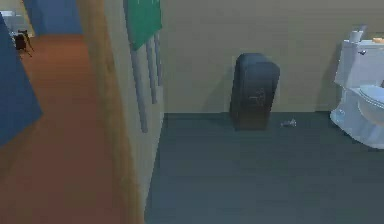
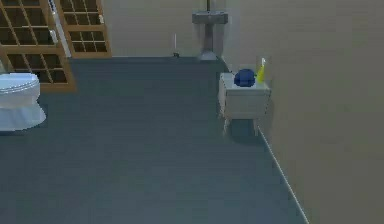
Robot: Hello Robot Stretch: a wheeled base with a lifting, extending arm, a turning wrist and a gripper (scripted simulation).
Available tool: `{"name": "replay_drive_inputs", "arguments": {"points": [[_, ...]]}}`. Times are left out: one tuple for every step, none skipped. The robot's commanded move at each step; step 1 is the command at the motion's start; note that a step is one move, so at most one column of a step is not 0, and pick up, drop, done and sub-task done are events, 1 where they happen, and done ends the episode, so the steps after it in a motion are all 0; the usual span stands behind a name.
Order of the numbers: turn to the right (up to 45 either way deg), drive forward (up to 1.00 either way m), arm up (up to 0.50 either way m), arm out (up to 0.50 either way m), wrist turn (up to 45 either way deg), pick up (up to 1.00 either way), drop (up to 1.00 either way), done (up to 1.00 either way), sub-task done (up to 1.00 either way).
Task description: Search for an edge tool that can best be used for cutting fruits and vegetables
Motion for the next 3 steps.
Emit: {"name": "replay_drive_inputs", "arguments": {"points": [[45.0, 0.0, 0.0, 0.0, 0.0, 0.0, 0.0, 0.0, 0.0], [24.0, 0.0, 0.0, 0.0, 0.0, 0.0, 0.0, 0.0, 0.0], [0.0, 0.1, 0.0, 0.0, 0.0, 0.0, 0.0, 0.0, 0.0]]}}
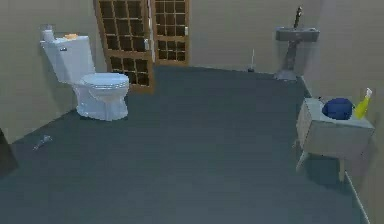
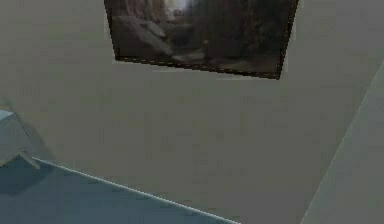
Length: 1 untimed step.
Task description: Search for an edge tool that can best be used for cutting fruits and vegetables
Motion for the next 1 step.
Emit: {"name": "replay_drive_inputs", "arguments": {"points": [[-45.0, 0.0, 0.0, 0.0, 0.0, 0.0, 0.0, 0.0, 0.0]]}}
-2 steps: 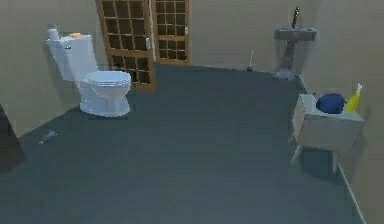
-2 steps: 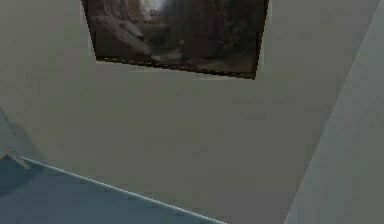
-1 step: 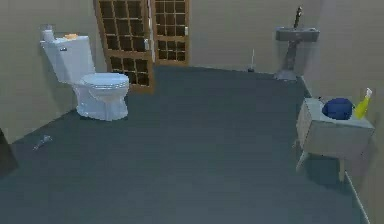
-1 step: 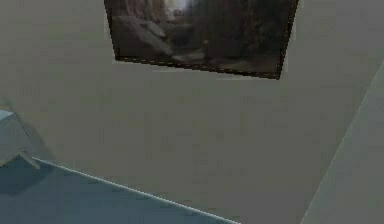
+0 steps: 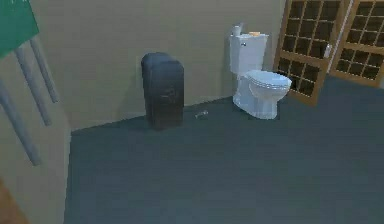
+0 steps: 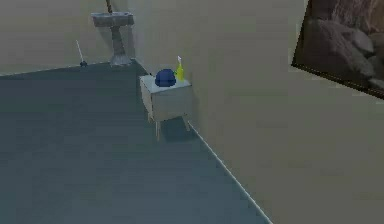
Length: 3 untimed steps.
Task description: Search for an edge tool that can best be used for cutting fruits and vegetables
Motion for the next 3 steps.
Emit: {"name": "replay_drive_inputs", "arguments": {"points": [[-30.0, 0.0, 0.0, 0.0, 0.0, 0.0, 0.0, 0.0, 0.0], [0.0, 0.25, 0.0, 0.0, 0.0, 0.0, 0.0, 0.0, 0.0], [-45.0, 0.0, 0.0, 0.0, 0.0, 0.0, 0.0, 0.0, 0.0]]}}
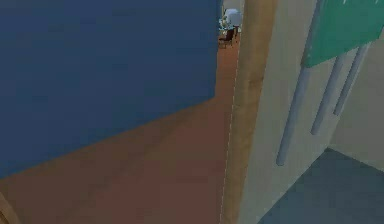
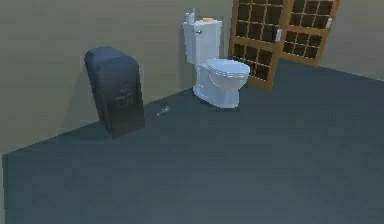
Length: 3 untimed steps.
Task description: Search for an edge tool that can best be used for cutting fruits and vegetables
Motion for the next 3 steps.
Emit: {"name": "replay_drive_inputs", "arguments": {"points": [[-18.0, 0.0, 0.0, 0.0, 0.0, 0.0, 0.0, 0.0, 0.0], [0.0, 0.85, 0.0, 0.0, 0.0, 0.0, 0.0, 0.0, 0.0], [45.0, 0.0, 0.0, 0.0, 0.0, 0.0, 0.0, 0.0, 0.0]]}}
